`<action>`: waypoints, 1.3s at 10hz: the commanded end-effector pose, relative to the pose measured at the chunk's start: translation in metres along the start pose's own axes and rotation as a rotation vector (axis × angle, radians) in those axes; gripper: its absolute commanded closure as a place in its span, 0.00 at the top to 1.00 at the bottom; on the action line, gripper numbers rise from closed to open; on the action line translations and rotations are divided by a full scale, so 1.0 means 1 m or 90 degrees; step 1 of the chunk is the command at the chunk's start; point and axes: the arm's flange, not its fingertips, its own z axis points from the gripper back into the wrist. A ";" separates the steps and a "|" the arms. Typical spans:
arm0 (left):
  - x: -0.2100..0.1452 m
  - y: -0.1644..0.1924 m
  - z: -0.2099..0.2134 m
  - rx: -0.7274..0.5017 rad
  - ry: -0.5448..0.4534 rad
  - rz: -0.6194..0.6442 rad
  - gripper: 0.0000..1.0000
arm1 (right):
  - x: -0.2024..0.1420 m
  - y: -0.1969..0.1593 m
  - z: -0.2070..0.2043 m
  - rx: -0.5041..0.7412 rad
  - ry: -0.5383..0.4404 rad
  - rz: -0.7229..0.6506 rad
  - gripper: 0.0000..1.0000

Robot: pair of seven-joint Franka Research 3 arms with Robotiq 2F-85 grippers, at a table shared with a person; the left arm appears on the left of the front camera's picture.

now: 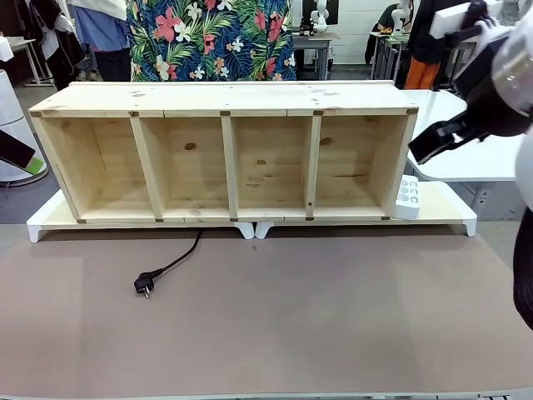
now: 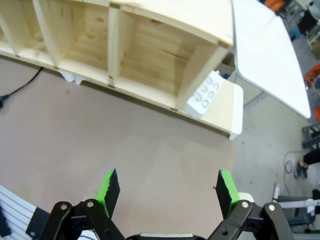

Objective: Perform cable management.
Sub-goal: When the cord part of the Power Cable appears at the lower middle area of the table and stops, grasp the cord part of the Power Cable.

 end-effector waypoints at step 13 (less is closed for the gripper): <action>0.001 0.000 0.001 0.000 -0.004 -0.007 1.00 | 0.129 0.197 -0.047 0.127 0.105 -0.115 1.00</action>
